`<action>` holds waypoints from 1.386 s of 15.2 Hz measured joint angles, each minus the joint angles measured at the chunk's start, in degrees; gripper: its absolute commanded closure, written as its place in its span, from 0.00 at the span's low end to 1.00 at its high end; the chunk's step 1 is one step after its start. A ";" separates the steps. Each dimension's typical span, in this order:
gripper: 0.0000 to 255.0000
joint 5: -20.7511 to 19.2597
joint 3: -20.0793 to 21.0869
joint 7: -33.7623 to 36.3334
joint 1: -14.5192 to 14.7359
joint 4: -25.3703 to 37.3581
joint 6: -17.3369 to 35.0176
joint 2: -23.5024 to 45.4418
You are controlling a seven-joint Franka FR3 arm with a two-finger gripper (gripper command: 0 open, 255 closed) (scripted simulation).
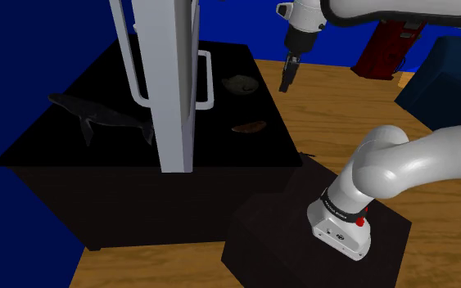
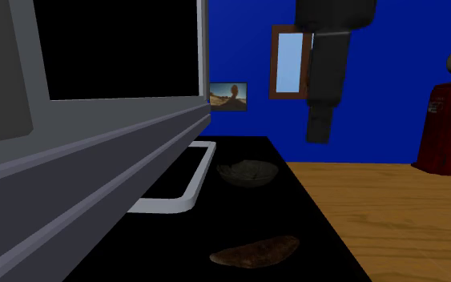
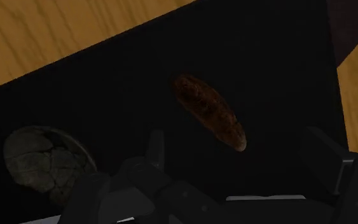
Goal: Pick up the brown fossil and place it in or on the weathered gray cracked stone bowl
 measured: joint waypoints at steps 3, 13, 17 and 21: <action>0.00 -0.71 -2.10 -6.74 2.62 -4.29 5.89 1.69; 0.00 -2.70 -9.23 -28.92 10.63 -13.90 25.85 12.84; 0.00 -3.15 -9.98 -30.10 10.88 -16.36 30.60 15.13; 0.00 -3.40 -10.44 -30.28 10.82 -17.41 33.92 17.37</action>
